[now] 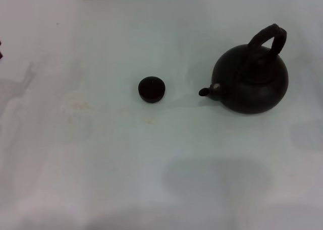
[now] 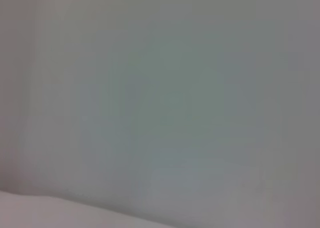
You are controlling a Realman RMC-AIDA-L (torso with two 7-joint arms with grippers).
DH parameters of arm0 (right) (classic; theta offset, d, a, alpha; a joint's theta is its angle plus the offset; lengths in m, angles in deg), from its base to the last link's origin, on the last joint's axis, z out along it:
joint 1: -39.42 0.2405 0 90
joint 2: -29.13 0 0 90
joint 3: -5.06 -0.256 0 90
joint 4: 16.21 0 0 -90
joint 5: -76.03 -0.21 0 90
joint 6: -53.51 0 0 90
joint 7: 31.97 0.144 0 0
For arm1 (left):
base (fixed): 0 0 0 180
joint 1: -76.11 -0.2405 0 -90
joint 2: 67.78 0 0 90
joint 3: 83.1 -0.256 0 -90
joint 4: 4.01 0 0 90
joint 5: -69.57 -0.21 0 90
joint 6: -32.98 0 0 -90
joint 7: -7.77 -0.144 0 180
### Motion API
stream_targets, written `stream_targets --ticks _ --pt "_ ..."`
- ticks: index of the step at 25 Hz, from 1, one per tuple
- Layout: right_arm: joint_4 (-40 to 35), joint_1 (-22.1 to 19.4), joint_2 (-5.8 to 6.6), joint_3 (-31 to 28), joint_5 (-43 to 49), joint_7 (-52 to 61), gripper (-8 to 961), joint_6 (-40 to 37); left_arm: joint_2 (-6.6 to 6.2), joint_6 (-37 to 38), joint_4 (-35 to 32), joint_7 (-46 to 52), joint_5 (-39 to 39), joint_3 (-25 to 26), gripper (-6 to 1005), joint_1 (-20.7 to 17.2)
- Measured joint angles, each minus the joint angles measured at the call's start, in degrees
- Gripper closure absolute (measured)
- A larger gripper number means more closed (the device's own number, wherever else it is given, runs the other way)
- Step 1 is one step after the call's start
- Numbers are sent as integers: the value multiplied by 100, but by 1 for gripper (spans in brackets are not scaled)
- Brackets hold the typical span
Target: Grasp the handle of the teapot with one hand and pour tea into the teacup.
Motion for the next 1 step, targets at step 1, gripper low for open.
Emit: stream_targets --ticks 1 --pt "-11 24 2 -22 11 -12 153 -20 5 -8 -1 72 -3 -10 172 18"
